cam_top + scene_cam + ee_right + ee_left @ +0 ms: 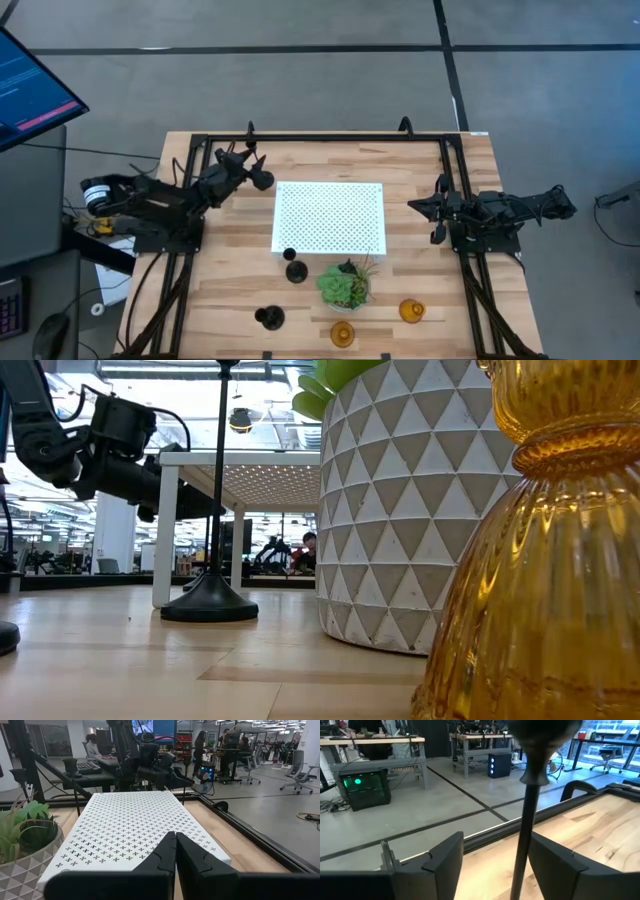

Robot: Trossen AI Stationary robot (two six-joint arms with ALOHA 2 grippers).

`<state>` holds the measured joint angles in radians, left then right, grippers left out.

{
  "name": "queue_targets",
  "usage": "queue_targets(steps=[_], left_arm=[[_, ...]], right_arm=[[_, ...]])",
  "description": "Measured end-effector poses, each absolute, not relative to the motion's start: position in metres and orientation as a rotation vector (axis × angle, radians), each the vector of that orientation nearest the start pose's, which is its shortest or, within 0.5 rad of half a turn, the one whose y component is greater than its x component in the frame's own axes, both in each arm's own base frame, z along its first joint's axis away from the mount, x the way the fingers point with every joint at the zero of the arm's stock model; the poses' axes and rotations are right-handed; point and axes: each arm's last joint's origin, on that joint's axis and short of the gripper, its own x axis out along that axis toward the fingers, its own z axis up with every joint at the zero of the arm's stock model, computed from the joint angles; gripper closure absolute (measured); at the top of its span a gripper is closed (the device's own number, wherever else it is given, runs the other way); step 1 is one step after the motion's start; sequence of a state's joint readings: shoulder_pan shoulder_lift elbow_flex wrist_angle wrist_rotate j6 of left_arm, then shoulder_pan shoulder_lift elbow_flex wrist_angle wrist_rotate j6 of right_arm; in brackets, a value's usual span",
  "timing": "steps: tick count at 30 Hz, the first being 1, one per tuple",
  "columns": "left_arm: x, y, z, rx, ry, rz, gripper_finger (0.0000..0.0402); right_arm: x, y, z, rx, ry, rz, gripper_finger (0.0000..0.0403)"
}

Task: Pick & Place candle stick holders
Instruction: Put the top black candle holder on the shelf

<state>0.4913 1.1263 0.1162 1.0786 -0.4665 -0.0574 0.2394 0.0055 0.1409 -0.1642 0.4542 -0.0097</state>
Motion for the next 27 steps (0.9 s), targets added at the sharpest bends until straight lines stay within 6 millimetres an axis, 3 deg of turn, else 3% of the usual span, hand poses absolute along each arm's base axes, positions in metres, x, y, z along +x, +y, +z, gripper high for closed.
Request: queue_targets(steps=[19,27], left_arm=[[0.156,0.094,0.172,-0.017,-0.078,0.918,0.0386],[0.159,0.084,0.185,0.040,-0.115,0.857,0.0391]], right_arm=[[0.085,0.008,0.195,-0.017,0.028,-0.215,0.0403],[0.085,0.008,0.195,-0.017,0.028,-0.214,0.0403]])
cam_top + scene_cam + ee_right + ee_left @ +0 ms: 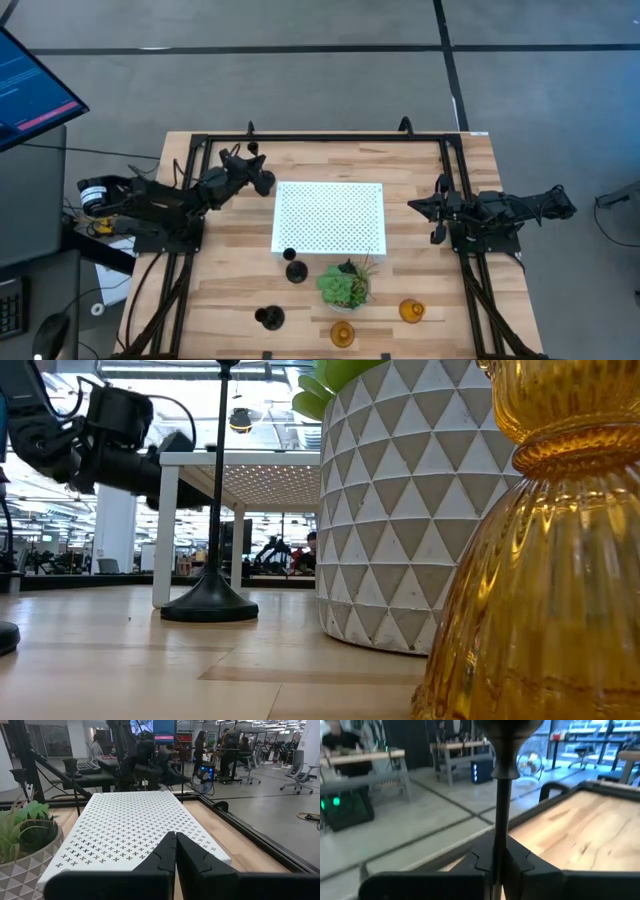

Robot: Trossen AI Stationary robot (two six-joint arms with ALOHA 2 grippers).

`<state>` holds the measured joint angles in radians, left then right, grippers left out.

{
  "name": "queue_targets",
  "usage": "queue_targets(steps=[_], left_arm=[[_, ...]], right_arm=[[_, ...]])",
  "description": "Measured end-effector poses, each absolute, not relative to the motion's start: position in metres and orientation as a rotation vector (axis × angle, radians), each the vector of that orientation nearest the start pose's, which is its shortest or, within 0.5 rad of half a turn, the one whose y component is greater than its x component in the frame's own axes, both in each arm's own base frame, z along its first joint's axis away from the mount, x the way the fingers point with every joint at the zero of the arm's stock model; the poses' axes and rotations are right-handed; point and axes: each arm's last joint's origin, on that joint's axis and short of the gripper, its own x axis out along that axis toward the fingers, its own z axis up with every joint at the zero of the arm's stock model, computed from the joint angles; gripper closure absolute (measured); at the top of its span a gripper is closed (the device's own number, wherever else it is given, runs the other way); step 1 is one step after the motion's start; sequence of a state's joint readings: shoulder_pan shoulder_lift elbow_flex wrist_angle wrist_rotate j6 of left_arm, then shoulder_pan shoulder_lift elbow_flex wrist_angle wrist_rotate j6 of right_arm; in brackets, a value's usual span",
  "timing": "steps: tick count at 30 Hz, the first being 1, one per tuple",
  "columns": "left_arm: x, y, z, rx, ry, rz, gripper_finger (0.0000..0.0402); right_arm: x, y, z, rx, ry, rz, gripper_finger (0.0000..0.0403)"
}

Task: Pick & Place candle stick holders
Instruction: Put the top black candle holder on the shelf

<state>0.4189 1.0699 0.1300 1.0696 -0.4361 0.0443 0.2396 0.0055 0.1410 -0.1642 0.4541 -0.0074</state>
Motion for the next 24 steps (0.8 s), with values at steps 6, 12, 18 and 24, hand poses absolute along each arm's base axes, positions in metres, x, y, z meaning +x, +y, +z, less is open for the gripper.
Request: queue_targets(steps=[6,12,18,24], left_arm=[[0.163,0.085,0.225,0.092,-0.134,0.858,0.0391],[0.172,0.088,0.286,0.095,0.012,0.840,0.0391],[0.175,0.082,0.345,0.110,-0.113,0.592,0.0391],[0.178,0.073,0.353,0.006,-0.147,0.366,0.0391]], right_arm=[[0.085,0.008,0.195,-0.017,0.028,-0.214,0.0403],[0.085,0.008,0.195,-0.020,0.029,-0.214,0.0403],[0.085,0.008,0.195,-0.020,0.028,-0.214,0.0403],[0.085,0.008,0.195,-0.019,0.028,-0.214,0.0403]])
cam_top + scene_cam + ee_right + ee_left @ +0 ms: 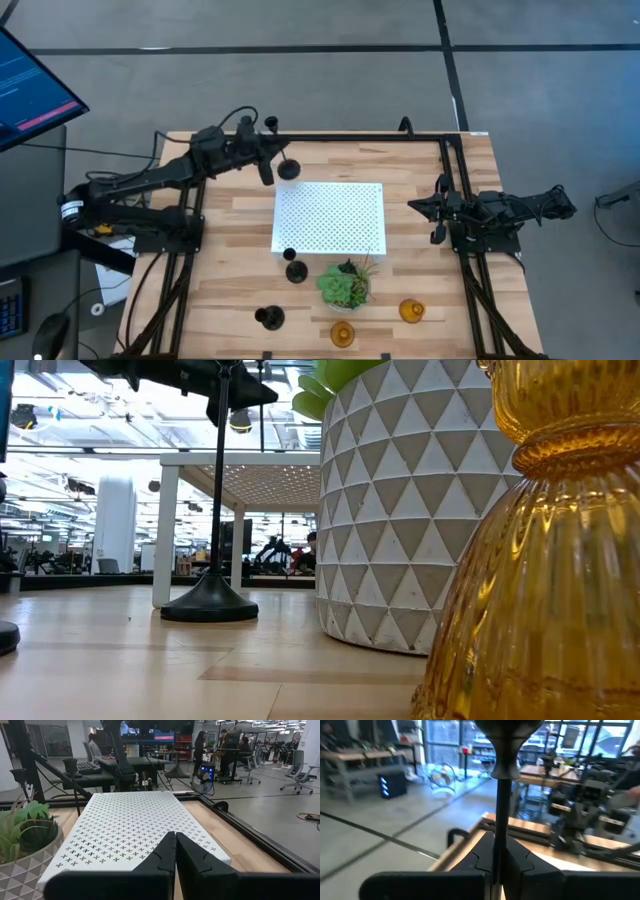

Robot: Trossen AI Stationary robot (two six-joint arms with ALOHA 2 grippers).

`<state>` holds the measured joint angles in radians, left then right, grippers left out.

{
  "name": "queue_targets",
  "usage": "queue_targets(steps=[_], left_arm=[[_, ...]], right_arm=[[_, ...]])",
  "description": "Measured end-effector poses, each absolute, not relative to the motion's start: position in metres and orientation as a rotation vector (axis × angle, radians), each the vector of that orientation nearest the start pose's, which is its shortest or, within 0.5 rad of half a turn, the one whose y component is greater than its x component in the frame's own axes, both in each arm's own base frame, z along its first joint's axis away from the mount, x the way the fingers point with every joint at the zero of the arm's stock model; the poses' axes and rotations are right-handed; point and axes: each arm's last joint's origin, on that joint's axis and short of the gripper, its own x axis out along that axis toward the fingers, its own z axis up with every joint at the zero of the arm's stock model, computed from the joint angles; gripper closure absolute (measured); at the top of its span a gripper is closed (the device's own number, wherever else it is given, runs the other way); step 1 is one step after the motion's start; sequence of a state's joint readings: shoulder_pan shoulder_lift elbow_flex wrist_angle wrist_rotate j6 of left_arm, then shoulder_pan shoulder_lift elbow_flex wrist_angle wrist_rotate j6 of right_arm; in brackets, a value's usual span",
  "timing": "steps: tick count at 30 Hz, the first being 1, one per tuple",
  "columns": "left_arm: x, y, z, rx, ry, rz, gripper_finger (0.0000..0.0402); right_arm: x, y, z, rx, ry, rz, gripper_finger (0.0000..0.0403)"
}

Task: Pick & Place candle stick holders
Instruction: Put the top black candle holder on the shelf

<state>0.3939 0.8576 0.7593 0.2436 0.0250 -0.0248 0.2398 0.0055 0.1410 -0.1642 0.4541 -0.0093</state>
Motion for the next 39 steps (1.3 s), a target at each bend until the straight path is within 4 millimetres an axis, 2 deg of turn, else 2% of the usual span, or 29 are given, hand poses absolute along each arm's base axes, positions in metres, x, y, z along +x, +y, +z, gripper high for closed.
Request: queue_targets(steps=[8,17,22,32,39], left_arm=[[0.199,0.050,0.341,-0.048,-0.077,0.237,0.0391],[0.207,0.027,0.339,0.040,-0.058,0.321,0.0391],[0.208,0.024,0.340,0.063,-0.064,0.351,0.0391],[0.226,0.025,0.329,0.065,-0.045,0.355,0.0391],[0.226,0.025,0.330,0.040,-0.053,0.364,0.0391]], right_arm=[[0.085,0.008,0.195,-0.018,0.028,-0.215,0.0403],[0.085,0.008,0.197,-0.012,0.010,-0.214,0.0403],[0.085,0.008,0.197,-0.012,0.010,-0.215,0.0403],[0.085,0.008,0.197,-0.012,0.007,-0.214,0.0403],[0.085,0.008,0.197,-0.012,0.007,-0.214,0.0403]])
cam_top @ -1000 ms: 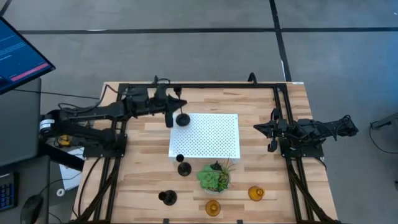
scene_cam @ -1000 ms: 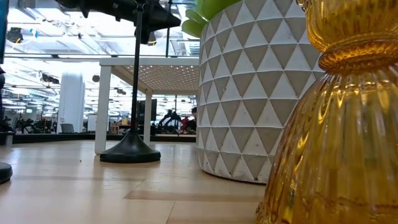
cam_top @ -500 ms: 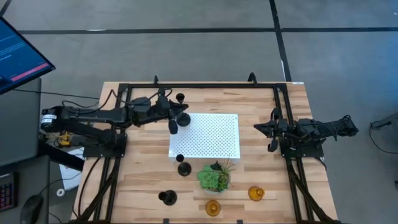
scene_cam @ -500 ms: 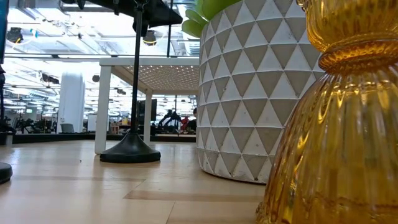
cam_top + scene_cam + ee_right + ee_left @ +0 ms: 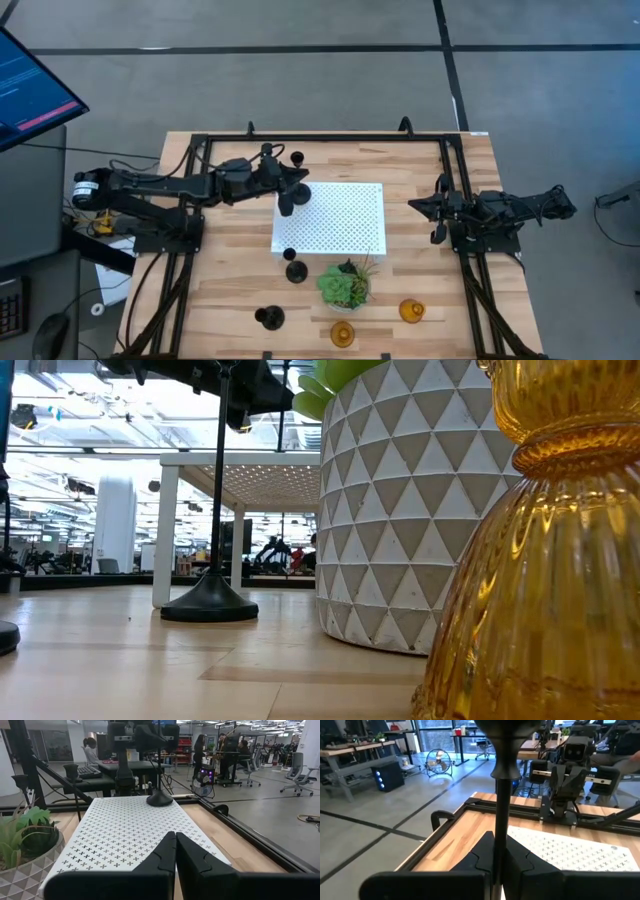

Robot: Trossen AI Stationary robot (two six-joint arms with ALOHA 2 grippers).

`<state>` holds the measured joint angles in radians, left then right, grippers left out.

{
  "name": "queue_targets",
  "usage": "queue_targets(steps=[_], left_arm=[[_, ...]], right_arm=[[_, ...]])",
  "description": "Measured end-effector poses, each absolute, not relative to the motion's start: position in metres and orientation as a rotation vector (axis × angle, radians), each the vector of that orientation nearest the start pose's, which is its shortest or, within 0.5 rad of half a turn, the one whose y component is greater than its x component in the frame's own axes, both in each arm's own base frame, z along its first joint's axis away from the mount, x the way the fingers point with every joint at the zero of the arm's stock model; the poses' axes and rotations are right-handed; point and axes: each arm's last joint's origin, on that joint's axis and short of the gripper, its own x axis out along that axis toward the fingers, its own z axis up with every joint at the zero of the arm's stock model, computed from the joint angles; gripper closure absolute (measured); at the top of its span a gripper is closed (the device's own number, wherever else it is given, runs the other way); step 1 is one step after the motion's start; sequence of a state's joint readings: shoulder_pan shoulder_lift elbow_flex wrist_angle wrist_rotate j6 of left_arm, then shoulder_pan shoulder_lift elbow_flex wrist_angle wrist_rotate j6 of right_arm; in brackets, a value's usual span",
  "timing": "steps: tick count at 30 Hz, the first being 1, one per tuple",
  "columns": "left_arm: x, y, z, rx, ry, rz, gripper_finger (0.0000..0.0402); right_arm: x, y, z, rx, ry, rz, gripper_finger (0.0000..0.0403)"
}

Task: Pick & Place candle stick holders
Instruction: Put the top black candle holder on the shelf

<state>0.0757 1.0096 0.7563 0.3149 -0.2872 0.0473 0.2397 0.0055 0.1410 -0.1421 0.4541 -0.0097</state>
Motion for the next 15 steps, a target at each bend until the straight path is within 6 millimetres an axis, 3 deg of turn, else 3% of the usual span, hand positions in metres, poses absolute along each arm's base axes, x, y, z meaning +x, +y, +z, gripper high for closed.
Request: queue_targets(steps=[15], left_arm=[[0.2258,0.0254,0.3296,0.011,-0.058,0.364,0.0391]], right_arm=[[0.0850,0.0077,0.1969,-0.012,0.007,-0.214,0.0403]])
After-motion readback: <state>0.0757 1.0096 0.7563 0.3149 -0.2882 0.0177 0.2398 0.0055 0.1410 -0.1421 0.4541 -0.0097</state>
